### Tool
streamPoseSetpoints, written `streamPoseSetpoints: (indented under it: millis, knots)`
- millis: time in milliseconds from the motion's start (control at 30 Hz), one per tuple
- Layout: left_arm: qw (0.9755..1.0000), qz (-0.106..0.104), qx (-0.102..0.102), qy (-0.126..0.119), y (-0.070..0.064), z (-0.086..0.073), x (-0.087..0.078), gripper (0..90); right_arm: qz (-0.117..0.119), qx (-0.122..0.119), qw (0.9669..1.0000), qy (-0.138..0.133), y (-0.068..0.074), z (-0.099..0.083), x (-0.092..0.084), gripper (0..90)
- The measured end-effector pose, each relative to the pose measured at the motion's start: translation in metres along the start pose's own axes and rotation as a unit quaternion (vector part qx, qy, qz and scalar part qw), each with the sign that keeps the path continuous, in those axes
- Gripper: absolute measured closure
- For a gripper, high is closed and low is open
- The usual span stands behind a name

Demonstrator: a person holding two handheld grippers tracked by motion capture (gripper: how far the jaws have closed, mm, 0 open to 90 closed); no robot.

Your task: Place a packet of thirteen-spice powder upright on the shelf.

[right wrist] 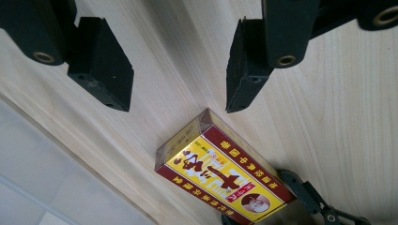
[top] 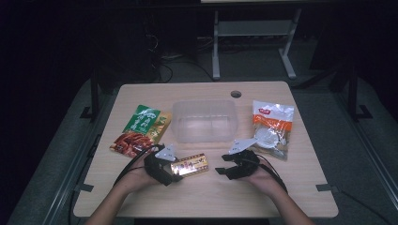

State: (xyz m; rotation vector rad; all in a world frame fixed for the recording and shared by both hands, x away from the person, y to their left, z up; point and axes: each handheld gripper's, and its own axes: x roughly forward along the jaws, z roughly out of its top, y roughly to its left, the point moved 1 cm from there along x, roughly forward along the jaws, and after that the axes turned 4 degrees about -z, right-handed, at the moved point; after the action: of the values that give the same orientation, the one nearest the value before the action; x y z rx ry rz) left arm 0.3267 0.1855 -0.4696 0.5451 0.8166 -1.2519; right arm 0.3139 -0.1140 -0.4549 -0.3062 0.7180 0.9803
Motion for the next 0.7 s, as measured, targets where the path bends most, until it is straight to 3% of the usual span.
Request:
streamPoseSetpoints:
  millis: [100, 400, 567, 700]
  knots:
    - [1.0, -0.003, -0.001, -0.003, 0.0, 0.0, -0.001, 30.1, 0.001, 0.0, 1.0, 0.0, -0.001, 0.0, 0.001, 41.2]
    - [0.9999, -0.001, 0.003, -0.013, -0.002, -0.002, -0.001, 31.6, 0.0, 0.008, 0.9999, 0.008, -0.001, 0.0, 0.001, 36.6]
    - [0.9997, -0.016, -0.01, -0.017, -0.002, -0.002, -0.003, 31.9, 0.018, -0.002, 0.9998, -0.013, -0.002, 0.0, -0.004, 32.7]
    - [0.9994, -0.025, -0.008, -0.022, -0.004, -0.002, -0.008, 31.9, 0.035, -0.008, 0.999, -0.028, -0.004, 0.0, -0.008, 30.7]
